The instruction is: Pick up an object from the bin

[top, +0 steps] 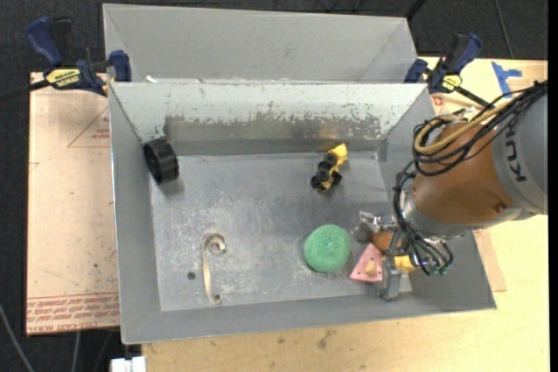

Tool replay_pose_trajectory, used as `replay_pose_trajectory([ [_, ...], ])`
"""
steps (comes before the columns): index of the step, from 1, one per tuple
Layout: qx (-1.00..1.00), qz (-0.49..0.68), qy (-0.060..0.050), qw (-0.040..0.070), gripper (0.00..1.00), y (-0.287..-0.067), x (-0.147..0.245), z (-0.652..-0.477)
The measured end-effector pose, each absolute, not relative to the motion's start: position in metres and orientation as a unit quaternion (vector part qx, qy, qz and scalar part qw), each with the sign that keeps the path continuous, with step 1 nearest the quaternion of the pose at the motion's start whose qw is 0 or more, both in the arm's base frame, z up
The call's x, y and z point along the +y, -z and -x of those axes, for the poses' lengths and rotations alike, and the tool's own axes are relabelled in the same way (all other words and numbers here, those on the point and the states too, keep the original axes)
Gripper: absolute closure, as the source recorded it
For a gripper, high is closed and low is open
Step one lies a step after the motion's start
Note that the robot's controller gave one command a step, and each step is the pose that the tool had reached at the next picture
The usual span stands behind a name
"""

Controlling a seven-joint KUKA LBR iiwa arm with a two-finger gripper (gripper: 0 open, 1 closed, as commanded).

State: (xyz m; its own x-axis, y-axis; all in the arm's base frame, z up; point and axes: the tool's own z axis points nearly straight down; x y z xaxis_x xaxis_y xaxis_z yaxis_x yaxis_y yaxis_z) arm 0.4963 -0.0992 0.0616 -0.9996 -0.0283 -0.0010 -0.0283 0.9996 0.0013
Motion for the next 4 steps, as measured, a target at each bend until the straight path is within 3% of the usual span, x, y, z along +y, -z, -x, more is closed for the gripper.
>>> replay_pose_trajectory([
  [1,1.000,0.020,0.001,0.018,1.00,-0.075,-0.118,-0.493],
  [2,1.000,0.020,0.001,0.018,1.00,-0.075,-0.118,-0.493],
  [3,1.000,0.018,-0.001,0.000,1.00,-0.125,-0.121,-0.492],
  [4,1.000,-0.005,0.000,0.002,0.00,-0.069,-0.126,-0.511],
])
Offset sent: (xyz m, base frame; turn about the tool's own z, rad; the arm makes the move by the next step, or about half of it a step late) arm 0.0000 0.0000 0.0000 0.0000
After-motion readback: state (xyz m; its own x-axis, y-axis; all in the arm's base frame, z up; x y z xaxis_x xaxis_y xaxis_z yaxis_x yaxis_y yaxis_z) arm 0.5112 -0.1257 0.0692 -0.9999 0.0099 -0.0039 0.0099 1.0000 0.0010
